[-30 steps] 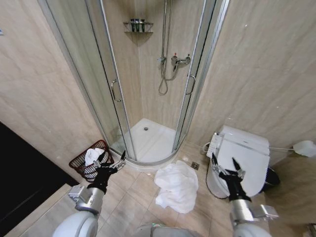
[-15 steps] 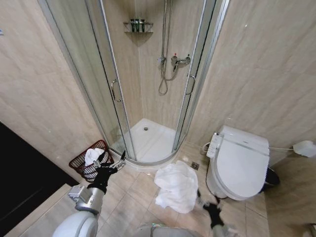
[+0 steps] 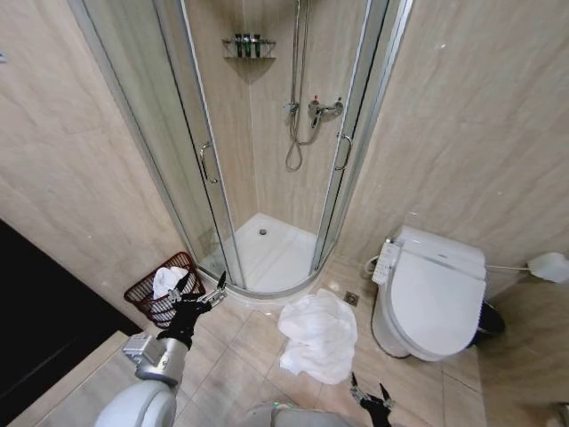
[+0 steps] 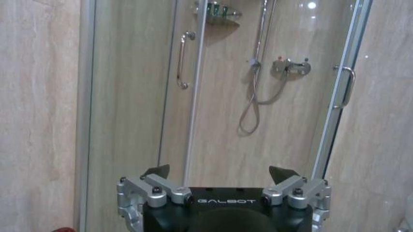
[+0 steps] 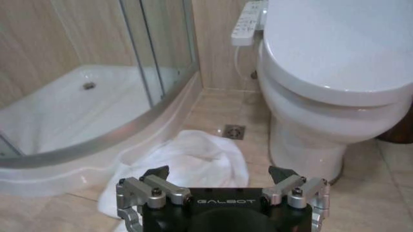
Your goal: Discard the used towel into the hamper.
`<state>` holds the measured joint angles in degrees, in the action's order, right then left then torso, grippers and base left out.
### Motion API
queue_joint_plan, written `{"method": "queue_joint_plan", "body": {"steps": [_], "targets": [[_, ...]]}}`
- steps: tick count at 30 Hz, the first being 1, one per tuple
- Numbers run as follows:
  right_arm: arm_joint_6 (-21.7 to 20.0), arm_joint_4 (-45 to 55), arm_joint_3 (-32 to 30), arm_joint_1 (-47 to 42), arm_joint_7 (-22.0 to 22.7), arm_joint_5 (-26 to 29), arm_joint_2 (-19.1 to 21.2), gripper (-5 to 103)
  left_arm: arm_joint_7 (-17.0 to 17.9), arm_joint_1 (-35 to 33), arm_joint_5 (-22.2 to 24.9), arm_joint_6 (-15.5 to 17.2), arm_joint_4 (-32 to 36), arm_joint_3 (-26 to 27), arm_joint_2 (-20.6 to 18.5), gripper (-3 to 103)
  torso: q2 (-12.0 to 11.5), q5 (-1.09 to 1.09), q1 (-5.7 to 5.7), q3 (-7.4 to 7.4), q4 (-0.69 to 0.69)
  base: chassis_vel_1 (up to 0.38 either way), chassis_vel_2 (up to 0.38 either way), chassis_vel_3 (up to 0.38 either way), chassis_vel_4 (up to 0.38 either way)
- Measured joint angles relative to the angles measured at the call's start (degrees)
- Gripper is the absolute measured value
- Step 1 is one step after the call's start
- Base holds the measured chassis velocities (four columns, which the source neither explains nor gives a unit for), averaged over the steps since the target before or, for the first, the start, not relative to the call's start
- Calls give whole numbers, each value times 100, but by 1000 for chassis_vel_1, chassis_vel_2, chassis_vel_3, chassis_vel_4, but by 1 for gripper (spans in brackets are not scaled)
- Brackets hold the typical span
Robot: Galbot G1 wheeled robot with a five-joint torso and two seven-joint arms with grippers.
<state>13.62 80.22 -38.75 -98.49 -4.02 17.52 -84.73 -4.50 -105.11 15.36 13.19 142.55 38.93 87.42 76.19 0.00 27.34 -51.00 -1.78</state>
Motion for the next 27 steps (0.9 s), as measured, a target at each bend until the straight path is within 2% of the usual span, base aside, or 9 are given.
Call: {"method": "queue_joint_plan", "body": {"steps": [2,11,13,15,17,21,27], "targets": [[78,-305,-14,229,-49,84,206,100,0,0,0,0,0,0,0,100,-90,0,-44,46,1,0,0,0,0],[283,-1031,39,942,-315,372,424,100,0,0,0,0,0,0,0,100,-380,2,-174,204,0,0,0,0,0],[395,-1238,54,1090,-379,387,458,100,0,0,0,0,0,0,0,100,-435,1,-200,235,0,0,0,0,0],[713,-1772,71,1418,-333,393,478,100,0,0,0,0,0,0,0,100,-526,1,-244,284,-1,0,0,0,0],[722,-1965,73,1538,-288,362,480,100,0,0,0,0,0,0,0,100,-573,4,-264,309,-1,0,0,0,0],[474,-2181,147,1711,-274,302,537,100,0,0,0,0,0,0,0,100,-708,-1,-325,382,0,0,0,0,0],[442,-2489,262,1914,-408,253,617,100,0,0,0,0,0,0,0,100,-894,0,-414,480,0,0,0,0,0]]}}
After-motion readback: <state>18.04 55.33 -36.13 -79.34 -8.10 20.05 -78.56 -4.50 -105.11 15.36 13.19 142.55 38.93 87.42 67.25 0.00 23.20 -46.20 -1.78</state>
